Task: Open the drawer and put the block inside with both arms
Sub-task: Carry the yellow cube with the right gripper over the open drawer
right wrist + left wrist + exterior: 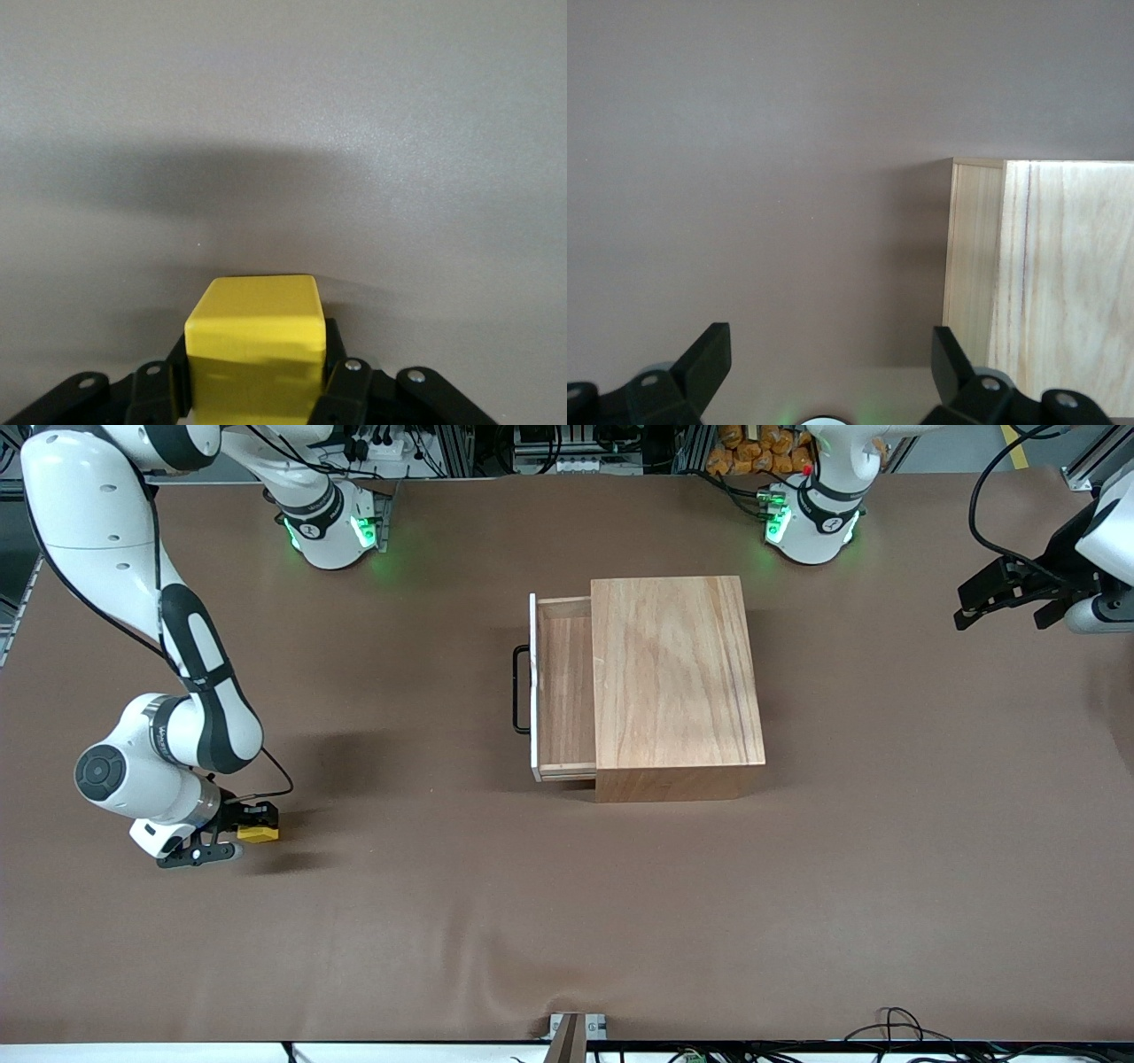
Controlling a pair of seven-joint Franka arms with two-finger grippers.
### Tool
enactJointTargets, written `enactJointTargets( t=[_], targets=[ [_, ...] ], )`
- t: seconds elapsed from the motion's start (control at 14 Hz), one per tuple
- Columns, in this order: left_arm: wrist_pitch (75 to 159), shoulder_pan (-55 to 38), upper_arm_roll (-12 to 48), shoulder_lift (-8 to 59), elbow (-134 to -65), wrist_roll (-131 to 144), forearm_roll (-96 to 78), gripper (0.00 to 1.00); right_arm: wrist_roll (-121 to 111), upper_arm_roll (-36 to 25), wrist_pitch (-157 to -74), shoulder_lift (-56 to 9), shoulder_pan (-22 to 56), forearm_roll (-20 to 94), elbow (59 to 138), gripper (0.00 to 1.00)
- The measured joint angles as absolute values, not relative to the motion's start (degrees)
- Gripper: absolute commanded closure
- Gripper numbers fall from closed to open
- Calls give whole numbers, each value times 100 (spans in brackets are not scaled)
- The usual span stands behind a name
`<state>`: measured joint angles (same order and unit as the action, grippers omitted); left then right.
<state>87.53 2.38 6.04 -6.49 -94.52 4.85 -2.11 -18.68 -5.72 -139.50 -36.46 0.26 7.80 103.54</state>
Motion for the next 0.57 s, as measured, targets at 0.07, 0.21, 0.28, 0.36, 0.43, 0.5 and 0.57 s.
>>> enactJointTargets(
  t=[0.07, 0.21, 0.28, 0.36, 0.43, 0.5, 0.57],
  targets=[
    [8753, 238, 606, -649, -9456, 485, -211, 0, -1876, -554, -13948, -3642, 41, 780, 10318, 100],
    [8753, 238, 610, -649, -9458, 485, -211, 0, -1918, -516, -13754, -3580, 169, 780, 10154, 100],
    [8753, 238, 612, -649, -9459, 483, -207, 0, -1941, -502, -13431, -3497, 286, 780, 10007, 100],
    [8755, 239, 615, -649, -9459, 482, -205, 0, -1943, -490, -12991, -3391, 433, 781, 9803, 100],
    [8755, 239, 618, -649, -9459, 482, -204, 0, -1943, -478, -12516, -3277, 609, 783, 9540, 100],
    [8755, 240, 620, -649, -9461, 482, -204, 0, -1942, -465, -12058, -3170, 807, 788, 9227, 100],
    [8756, 241, 622, -649, -9463, 482, -204, 0, -1942, -456, -11690, -3089, 1019, 795, 8908, 100]
  ],
)
